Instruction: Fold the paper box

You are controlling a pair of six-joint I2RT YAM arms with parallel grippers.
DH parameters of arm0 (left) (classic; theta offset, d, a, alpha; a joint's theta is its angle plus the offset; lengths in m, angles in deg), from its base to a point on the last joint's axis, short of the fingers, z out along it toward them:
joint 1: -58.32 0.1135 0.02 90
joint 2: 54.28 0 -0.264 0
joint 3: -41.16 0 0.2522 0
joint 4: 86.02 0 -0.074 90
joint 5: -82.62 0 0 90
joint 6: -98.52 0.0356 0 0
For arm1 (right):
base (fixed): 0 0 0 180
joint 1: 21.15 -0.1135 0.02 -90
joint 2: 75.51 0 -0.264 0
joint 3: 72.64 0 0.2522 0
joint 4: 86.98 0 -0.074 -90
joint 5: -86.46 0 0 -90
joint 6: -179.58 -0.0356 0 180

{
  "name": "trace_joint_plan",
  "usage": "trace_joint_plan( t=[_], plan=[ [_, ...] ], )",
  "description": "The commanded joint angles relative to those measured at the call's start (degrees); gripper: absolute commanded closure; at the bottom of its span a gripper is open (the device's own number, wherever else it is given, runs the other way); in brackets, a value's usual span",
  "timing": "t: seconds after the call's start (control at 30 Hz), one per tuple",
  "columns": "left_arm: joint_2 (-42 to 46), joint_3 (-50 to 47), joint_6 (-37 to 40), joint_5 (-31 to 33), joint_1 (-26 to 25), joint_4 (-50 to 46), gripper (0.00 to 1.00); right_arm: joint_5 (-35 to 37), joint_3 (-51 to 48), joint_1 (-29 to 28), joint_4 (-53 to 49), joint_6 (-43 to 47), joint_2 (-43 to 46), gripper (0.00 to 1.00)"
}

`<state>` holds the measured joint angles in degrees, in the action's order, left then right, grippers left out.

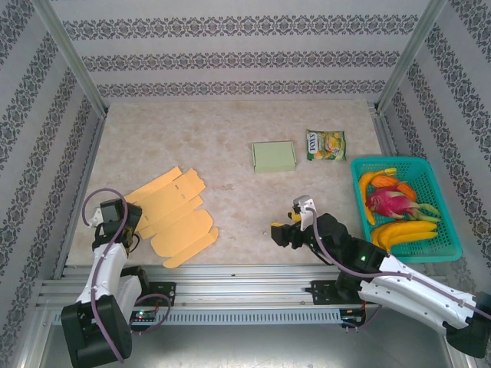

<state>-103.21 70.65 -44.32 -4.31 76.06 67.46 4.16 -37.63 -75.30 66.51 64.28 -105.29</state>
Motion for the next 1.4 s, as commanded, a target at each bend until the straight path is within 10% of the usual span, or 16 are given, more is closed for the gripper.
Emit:
trace_joint_plan(
  t=[0.0, 0.17, 0.47, 0.8, 1.37],
  plan=[
    [-2.4, 0.8, 0.6, -0.8, 0.2, 4.1, 0.14, -0.8, -0.7, 0.1, 1.9, 0.5, -0.1, 0.25],
    [-5.1, 1.0, 0.9, -1.9, 0.1, 6.1, 0.24, -0.9, -0.9, 0.1, 1.9, 0.4, 0.2, 0.25],
    [0.0, -0.9, 2.8, -6.9, -0.4, 9.8, 1.0, -0.6, -1.0, 0.2, 1.9, 0.4, 0.2, 0.25],
    [13.9, -2.3, 4.3, -13.2, -10.0, 12.5, 1.0, -0.1, -1.0, 0.5, 2.5, 0.5, -0.8, 0.25],
    [16.0, 0.8, 7.7, -1.8, -42.4, 20.5, 1.0, 2.3, -0.3, 1.0, 3.2, 1.0, -2.2, 0.26]
  ],
)
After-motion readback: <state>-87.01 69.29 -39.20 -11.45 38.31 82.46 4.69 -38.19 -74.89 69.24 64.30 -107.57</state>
